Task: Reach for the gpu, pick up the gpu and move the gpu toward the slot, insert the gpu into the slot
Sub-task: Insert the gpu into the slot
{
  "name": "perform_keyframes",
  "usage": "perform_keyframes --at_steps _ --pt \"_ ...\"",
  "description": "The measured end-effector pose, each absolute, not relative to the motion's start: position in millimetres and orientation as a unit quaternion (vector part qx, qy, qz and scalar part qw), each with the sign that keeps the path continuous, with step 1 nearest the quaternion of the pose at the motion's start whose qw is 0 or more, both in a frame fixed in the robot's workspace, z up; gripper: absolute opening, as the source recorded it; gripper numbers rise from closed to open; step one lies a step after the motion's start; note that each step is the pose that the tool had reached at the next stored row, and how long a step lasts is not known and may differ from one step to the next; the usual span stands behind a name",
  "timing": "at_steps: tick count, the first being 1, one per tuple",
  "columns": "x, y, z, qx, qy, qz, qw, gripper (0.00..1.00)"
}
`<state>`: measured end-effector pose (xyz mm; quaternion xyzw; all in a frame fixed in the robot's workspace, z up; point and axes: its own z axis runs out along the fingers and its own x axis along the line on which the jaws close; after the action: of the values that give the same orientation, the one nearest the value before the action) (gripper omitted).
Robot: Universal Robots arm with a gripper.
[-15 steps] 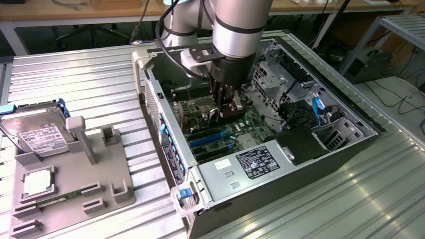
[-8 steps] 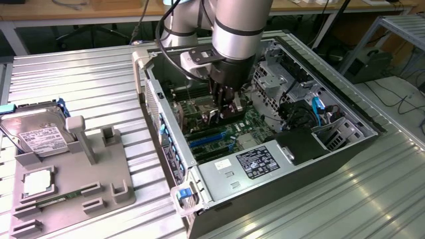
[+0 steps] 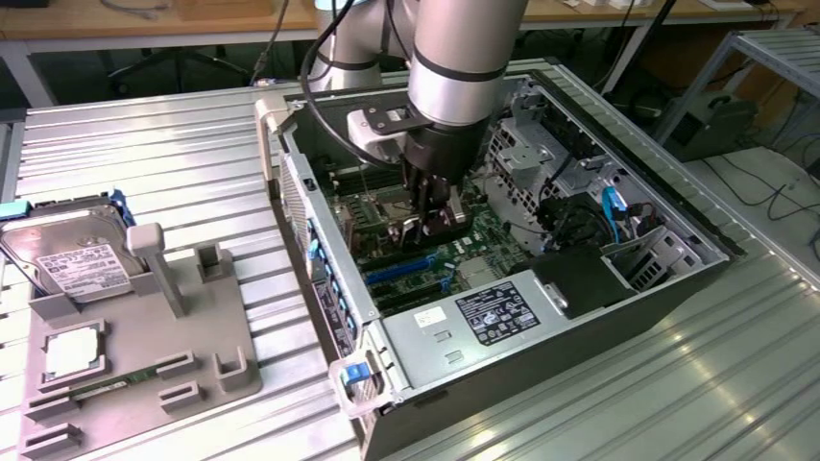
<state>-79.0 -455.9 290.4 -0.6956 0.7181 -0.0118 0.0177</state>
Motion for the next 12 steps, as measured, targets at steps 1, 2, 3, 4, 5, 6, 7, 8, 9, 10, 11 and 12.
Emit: perform_keyframes --at_steps 1,2,3,4,5,6,7,8,9,10,11,12 --pt "-79 -456 290 -0.696 0.718 -0.012 0.018 0.27" --pt "-79 -456 290 -0.696 0.718 -0.012 0.018 0.27" --pt "-79 -457 290 -0.696 0.718 -0.012 0.018 0.27" --pt "-79 -458 290 -0.695 0.718 -0.012 0.018 0.27" --pt "-79 -459 289 -0.695 0.718 -0.012 0.018 0.27" --pt "-79 -459 289 -0.695 0.718 -0.012 0.018 0.27" --pt "-79 -460 289 -0.695 0.718 -0.012 0.018 0.27" --pt "-82 -462 286 -0.695 0.718 -0.012 0.018 0.27" --pt "-85 -463 282 -0.695 0.718 -0.011 0.017 0.27" --pt "-86 -462 279 -0.695 0.718 -0.01 0.016 0.27" --pt "-86 -459 276 -0.695 0.718 -0.01 0.016 0.27" --pt "-89 -459 273 -0.695 0.718 -0.01 0.016 0.27"
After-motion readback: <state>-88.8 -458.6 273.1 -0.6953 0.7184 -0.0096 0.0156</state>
